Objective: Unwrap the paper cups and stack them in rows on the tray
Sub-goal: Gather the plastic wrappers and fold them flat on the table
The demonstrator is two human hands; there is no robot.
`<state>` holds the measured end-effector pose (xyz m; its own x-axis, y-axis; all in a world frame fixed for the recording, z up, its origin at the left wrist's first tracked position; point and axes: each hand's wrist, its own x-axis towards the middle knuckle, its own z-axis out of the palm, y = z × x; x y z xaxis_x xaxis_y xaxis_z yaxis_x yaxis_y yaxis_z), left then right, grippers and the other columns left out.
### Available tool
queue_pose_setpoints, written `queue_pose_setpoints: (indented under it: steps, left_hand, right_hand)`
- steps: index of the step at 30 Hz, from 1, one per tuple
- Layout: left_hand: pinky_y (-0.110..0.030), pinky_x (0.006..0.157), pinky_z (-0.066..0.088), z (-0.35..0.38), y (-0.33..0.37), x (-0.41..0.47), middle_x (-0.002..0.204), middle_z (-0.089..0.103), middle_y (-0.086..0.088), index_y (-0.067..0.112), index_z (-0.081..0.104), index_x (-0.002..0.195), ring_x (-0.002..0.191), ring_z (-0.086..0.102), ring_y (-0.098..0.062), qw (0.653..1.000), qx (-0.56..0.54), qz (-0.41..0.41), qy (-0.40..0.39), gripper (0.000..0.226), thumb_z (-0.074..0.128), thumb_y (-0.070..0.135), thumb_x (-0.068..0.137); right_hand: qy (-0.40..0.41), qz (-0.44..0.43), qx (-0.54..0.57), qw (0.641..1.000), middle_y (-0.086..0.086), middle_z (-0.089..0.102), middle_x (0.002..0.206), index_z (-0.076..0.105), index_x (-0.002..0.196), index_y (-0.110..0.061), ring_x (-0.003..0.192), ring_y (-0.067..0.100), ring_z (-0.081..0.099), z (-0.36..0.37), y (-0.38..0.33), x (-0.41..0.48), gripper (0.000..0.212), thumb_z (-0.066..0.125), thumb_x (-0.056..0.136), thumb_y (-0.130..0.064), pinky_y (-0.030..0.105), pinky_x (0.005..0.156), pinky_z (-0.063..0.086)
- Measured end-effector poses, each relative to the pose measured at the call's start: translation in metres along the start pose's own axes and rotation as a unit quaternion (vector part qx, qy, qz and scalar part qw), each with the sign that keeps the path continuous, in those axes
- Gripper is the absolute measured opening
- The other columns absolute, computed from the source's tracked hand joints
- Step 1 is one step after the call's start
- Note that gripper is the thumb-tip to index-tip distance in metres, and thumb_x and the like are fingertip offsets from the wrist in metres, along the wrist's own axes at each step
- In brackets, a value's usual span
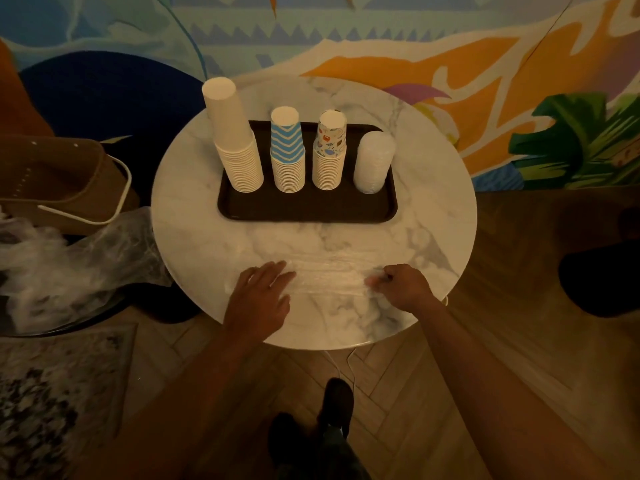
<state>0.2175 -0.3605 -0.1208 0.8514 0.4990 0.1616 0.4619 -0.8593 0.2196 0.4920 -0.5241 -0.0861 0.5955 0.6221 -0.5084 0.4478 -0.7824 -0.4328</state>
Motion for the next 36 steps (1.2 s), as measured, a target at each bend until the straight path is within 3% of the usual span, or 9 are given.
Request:
queue_pose_setpoints:
  steps: [8,13,19,23,25,27,30,33,36]
  left_hand:
    - [-0.055,0.116,0.033,0.003,0.009,0.006,0.137,0.064,-0.009,0.014,0.06,0.139,0.13,0.059,-0.025,0.999,0.027,0.006,-0.039,0.055,0.051,0.024,0.086]
    - [-0.058,0.117,0.032,-0.001,0.014,0.008,0.132,0.066,-0.008,0.013,0.056,0.141,0.127,0.06,-0.024,0.998,0.031,-0.011,-0.047,0.063,0.054,0.024,0.079]
    - [-0.057,0.116,0.034,0.002,0.011,0.017,0.121,0.07,-0.008,0.013,0.058,0.139,0.113,0.066,-0.025,0.996,0.077,0.007,-0.05,0.061,0.067,0.015,0.078]
    - [-0.055,0.115,0.037,-0.002,0.007,0.019,0.113,0.072,-0.008,0.012,0.062,0.134,0.103,0.069,-0.026,0.995,0.092,0.014,-0.045,0.056,0.068,0.012,0.078]
    - [-0.054,0.112,0.041,-0.001,0.003,0.021,0.107,0.073,-0.008,0.012,0.066,0.128,0.098,0.069,-0.026,0.995,0.096,0.011,-0.034,0.049,0.066,0.01,0.079]
    - [-0.051,0.105,0.047,0.001,0.0,0.024,0.1,0.074,-0.008,0.012,0.07,0.118,0.091,0.07,-0.027,0.996,0.086,0.017,-0.013,0.039,0.055,0.008,0.083]
    - [-0.043,0.083,0.053,-0.002,-0.001,0.034,0.09,0.074,-0.008,0.013,0.075,0.105,0.081,0.069,-0.029,0.999,0.035,0.007,0.014,0.035,0.053,0.008,0.078]
    - [-0.039,0.073,0.056,-0.01,-0.005,0.046,0.088,0.076,-0.004,0.016,0.077,0.099,0.077,0.069,-0.026,0.999,-0.028,-0.018,-0.016,0.031,0.06,0.01,0.074]
    - [-0.039,0.083,0.056,-0.022,-0.016,0.057,0.1,0.076,-0.002,0.019,0.075,0.109,0.091,0.069,-0.025,0.987,-0.124,-0.074,-0.076,0.032,0.058,0.02,0.083]
  right_hand:
    - [-0.037,0.019,-0.002,0.999,-0.004,0.055,0.071,0.051,0.066,-0.021,0.081,0.023,0.058,-0.011,0.0,0.011,0.044,0.071,0.089,-0.052,0.033,0.07,0.041]
    - [-0.048,0.028,-0.002,0.998,0.002,0.066,0.078,0.06,0.068,-0.018,0.084,0.025,0.065,-0.017,-0.003,0.016,0.041,0.073,0.087,-0.052,0.038,0.075,0.05]
    - [-0.061,0.053,0.054,0.995,0.016,0.076,0.093,0.074,0.076,-0.006,0.096,0.029,0.07,-0.028,-0.005,0.022,0.034,0.078,0.087,-0.037,0.04,0.088,0.054]
    - [-0.046,0.086,0.089,0.991,0.008,0.071,0.073,0.074,0.071,-0.006,0.093,0.029,0.072,-0.031,0.002,0.029,0.031,0.083,0.082,-0.033,0.04,0.083,0.055]
    - [-0.049,0.085,0.045,0.994,0.003,0.067,0.072,0.072,0.073,-0.007,0.093,0.029,0.072,-0.032,0.004,0.031,0.042,0.081,0.081,-0.048,0.038,0.077,0.054]
    - [0.007,0.057,-0.033,0.998,-0.001,0.066,0.085,0.067,0.085,-0.016,0.097,0.026,0.069,-0.034,-0.003,0.027,0.057,0.072,0.077,-0.072,0.035,0.077,0.052]
    - [0.114,-0.079,-0.001,0.99,-0.006,0.065,0.108,0.066,0.114,-0.029,0.1,0.017,0.06,-0.032,-0.024,0.009,0.074,0.068,0.066,-0.085,0.037,0.087,0.052]
    - [0.031,-0.219,-0.049,0.974,-0.007,0.062,0.118,0.062,0.124,-0.035,0.106,0.016,0.055,-0.013,-0.052,-0.005,0.075,0.078,0.063,-0.076,0.034,0.094,0.045]
    - [-0.023,-0.239,-0.135,0.961,-0.003,0.06,0.128,0.056,0.134,-0.034,0.114,0.021,0.054,0.015,-0.072,-0.005,0.073,0.077,0.072,-0.065,0.034,0.1,0.039]
